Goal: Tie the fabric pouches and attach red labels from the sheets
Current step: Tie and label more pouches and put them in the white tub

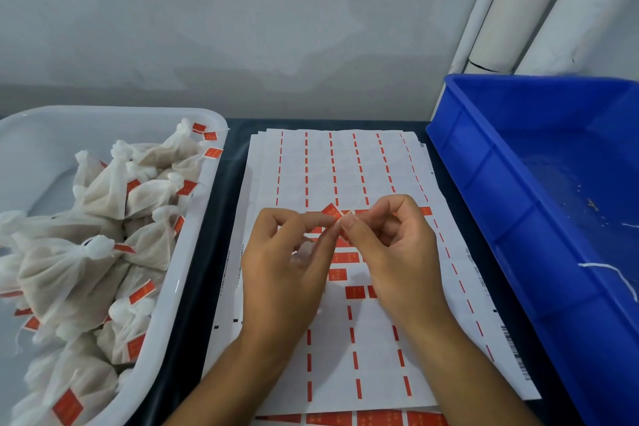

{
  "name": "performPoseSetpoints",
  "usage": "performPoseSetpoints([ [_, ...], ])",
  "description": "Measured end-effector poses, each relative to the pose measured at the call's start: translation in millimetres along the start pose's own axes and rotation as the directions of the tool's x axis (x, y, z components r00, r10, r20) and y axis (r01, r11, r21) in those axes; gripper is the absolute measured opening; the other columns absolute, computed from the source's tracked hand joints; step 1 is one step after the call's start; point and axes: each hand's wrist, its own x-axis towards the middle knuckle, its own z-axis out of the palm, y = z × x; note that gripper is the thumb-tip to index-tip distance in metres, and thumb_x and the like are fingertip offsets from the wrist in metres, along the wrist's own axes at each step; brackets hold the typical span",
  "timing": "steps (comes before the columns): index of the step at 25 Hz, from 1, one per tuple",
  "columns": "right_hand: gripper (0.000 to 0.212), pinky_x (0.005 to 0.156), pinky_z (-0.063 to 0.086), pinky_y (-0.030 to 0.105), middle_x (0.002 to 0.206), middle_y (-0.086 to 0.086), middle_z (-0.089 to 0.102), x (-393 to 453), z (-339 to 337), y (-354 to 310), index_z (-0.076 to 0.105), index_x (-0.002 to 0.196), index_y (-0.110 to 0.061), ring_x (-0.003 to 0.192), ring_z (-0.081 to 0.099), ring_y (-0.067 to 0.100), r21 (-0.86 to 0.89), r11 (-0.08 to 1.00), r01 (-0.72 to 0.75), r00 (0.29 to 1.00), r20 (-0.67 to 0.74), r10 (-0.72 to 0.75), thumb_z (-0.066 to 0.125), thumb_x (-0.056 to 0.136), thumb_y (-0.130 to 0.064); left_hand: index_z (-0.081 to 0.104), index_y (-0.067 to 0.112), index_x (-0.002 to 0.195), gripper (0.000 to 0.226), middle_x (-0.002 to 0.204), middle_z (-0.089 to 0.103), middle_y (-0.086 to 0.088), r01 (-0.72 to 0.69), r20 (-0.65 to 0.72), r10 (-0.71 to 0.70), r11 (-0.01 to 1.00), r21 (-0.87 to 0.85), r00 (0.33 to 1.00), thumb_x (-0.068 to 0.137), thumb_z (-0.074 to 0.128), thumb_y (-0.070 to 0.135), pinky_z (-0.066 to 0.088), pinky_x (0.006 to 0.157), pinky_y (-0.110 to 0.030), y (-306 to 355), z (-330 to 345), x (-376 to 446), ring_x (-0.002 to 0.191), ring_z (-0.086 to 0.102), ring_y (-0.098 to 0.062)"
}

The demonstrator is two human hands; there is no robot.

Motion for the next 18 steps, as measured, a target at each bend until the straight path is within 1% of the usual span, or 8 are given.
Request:
performPoseSetpoints([
  [4,0.027,0.073,0.060,0.017,0.090,-0.011,0.075,0.4,-0.6,1.1,0.062,0.095,-0.028,0.087,0.076,0.011,-0.015,1.000,0.013,1.000,0.008,-0.013,0.075,0.081,-0.046,0.078,0.027,0.104,0.021,0.098,0.062,0.012,0.011,0.012,-0.011,1.000,0.022,1.000,0.087,0.072,0.038,0.050,0.076,-0.006,-3.4,2.0,0.3,0.096,0.059,0.000],
  [6,0.023,0.072,0.057,0.013,0.096,-0.019,0.072,2.1,-1.2,2.6,0.062,0.099,-0.034,0.092,0.072,0.004,-0.076,0.997,0.028,0.999,0.034,-0.026,0.075,0.084,-0.045,0.076,0.030,0.103,0.021,0.097,0.062,0.016,0.037,0.037,-0.038,0.999,0.031,0.999,0.088,0.067,0.041,0.045,0.080,-0.002,-4.9,2.7,0.7,0.100,0.055,0.007],
  [9,0.027,0.074,0.053,0.006,0.110,-0.034,0.065,5.6,-3.9,0.6,0.061,0.112,-0.046,0.105,0.063,-0.009,-0.180,0.982,0.051,0.989,0.147,-0.025,0.065,0.087,-0.055,0.070,0.036,0.098,0.018,0.096,0.061,0.021,0.065,0.074,-0.066,0.998,0.020,0.995,0.089,0.060,0.048,0.045,0.078,-0.002,-5.3,2.7,2.0,0.101,0.056,0.005],
  [11,0.025,0.079,0.055,0.010,0.109,-0.031,0.068,6.6,-5.9,-0.1,0.065,0.111,-0.046,0.105,0.066,-0.005,-0.178,0.981,0.073,0.977,0.210,-0.034,0.061,0.089,-0.056,0.066,0.040,0.095,0.018,0.096,0.060,0.023,0.101,0.109,-0.100,0.995,-0.007,0.989,0.089,0.056,0.054,0.049,0.075,-0.006,-4.9,3.0,2.9,0.099,0.059,0.000],
  [13,0.022,0.082,0.057,0.015,0.102,-0.022,0.073,5.6,-6.7,0.0,0.069,0.106,-0.039,0.102,0.070,0.002,-0.181,0.977,0.114,0.977,0.199,-0.077,0.060,0.091,-0.052,0.064,0.042,0.094,0.019,0.095,0.061,0.022,0.144,0.159,-0.134,0.988,-0.052,0.978,0.089,0.054,0.058,0.054,0.074,-0.015,-6.0,2.8,3.4,0.095,0.063,-0.005],
  [15,0.017,0.081,0.057,0.015,0.098,-0.018,0.073,4.1,-5.8,-0.4,0.068,0.104,-0.036,0.099,0.069,0.004,-0.220,0.959,0.177,0.975,0.173,-0.140,0.059,0.093,-0.047,0.060,0.045,0.101,0.016,0.099,0.062,0.023,0.206,0.257,-0.177,0.974,-0.091,0.950,0.090,0.058,0.057,0.058,0.072,-0.020,-6.3,2.2,3.9,0.092,0.066,-0.007],
  [16,0.014,0.081,0.056,0.013,0.098,-0.018,0.071,3.7,-4.8,-1.1,0.065,0.103,-0.037,0.098,0.068,0.003,-0.243,0.948,0.205,0.972,0.163,-0.168,0.058,0.094,-0.045,0.056,0.048,0.107,0.018,0.101,0.061,0.024,0.229,0.307,-0.191,0.969,-0.092,0.932,0.091,0.062,0.054,0.058,0.072,-0.018,-8.6,3.4,4.0,0.093,0.066,-0.006],
  [18,0.007,0.079,0.052,0.008,0.099,-0.021,0.067,5.4,-2.9,-4.9,0.060,0.101,-0.041,0.099,0.065,-0.001,-0.282,0.929,0.239,0.968,0.140,-0.207,0.057,0.096,-0.041,0.049,0.054,0.116,0.034,0.105,0.057,0.027,0.222,0.361,-0.195,0.974,-0.034,0.912,0.092,0.071,0.043,0.052,0.074,-0.007,-10.1,3.6,3.2,0.100,0.061,0.002],
])
